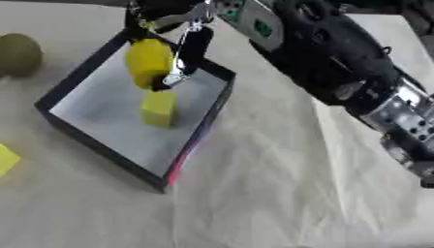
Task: Pick up objects on the table and place them in the box.
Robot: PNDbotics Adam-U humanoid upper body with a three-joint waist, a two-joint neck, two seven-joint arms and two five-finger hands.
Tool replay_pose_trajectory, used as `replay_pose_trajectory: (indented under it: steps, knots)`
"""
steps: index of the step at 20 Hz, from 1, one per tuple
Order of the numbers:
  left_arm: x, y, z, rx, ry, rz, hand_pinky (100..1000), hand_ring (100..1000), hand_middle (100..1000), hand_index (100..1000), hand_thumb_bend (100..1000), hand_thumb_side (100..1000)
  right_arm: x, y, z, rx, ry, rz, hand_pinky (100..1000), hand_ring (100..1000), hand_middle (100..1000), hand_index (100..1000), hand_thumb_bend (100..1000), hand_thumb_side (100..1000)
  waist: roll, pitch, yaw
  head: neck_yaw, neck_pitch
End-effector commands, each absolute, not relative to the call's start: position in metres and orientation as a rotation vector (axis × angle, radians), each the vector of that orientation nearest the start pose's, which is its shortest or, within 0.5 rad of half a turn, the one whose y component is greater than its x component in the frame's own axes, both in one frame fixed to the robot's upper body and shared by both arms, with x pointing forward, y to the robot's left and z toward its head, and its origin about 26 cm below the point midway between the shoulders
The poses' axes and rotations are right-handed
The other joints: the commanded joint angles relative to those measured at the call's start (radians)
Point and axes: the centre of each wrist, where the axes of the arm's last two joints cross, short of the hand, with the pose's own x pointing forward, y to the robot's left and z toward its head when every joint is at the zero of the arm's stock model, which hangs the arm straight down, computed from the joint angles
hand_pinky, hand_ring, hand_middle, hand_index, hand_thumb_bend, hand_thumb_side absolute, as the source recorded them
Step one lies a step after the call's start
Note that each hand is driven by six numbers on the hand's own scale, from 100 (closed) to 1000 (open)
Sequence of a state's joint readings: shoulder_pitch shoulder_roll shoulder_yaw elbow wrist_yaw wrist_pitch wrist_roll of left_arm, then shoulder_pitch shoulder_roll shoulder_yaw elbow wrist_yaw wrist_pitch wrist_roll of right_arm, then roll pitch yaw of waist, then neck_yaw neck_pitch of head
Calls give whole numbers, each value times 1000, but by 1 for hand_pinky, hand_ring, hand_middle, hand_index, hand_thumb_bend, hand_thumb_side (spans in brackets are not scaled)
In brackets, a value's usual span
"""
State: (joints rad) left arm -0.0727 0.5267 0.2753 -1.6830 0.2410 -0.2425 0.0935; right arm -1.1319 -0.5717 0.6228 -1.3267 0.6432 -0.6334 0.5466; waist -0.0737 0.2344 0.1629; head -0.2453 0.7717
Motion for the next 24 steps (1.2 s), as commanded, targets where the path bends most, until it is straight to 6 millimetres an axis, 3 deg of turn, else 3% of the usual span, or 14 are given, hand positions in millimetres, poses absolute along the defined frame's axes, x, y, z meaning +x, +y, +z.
replay_pose_trajectory:
  steps: [1, 9, 13, 16, 21, 24]
  knots:
    - [283, 422, 139, 485, -2111, -70, 829, 779, 714, 822, 100, 676, 429, -153, 294, 643, 1606, -2548, 777, 650, 518, 640, 400, 689, -9, -25, 4, -10, -2]
    - [285, 420, 142, 478, -2120, -74, 829, 780, 715, 822, 100, 678, 441, -146, 263, 627, 1515, -2613, 792, 707, 574, 693, 430, 701, -20, -19, 19, -21, -2]
    - [285, 420, 142, 479, -2121, -72, 830, 780, 715, 823, 100, 679, 443, -147, 256, 626, 1455, -2631, 834, 811, 704, 821, 455, 681, -22, -17, 22, -22, -2]
    - [285, 419, 142, 478, -2120, -73, 830, 780, 715, 823, 100, 679, 444, -150, 253, 619, 1411, -2643, 889, 887, 791, 921, 455, 583, -23, -16, 23, -23, -2]
    - [284, 420, 141, 479, -2119, -69, 830, 780, 715, 823, 100, 676, 441, -156, 268, 635, 1526, -2576, 894, 874, 787, 925, 458, 506, -17, -17, 20, -20, -2]
    - [284, 420, 142, 483, -2123, -65, 830, 780, 716, 824, 100, 674, 437, -166, 283, 631, 1669, -2520, 895, 858, 778, 924, 351, 444, -15, -21, 15, -17, -2]
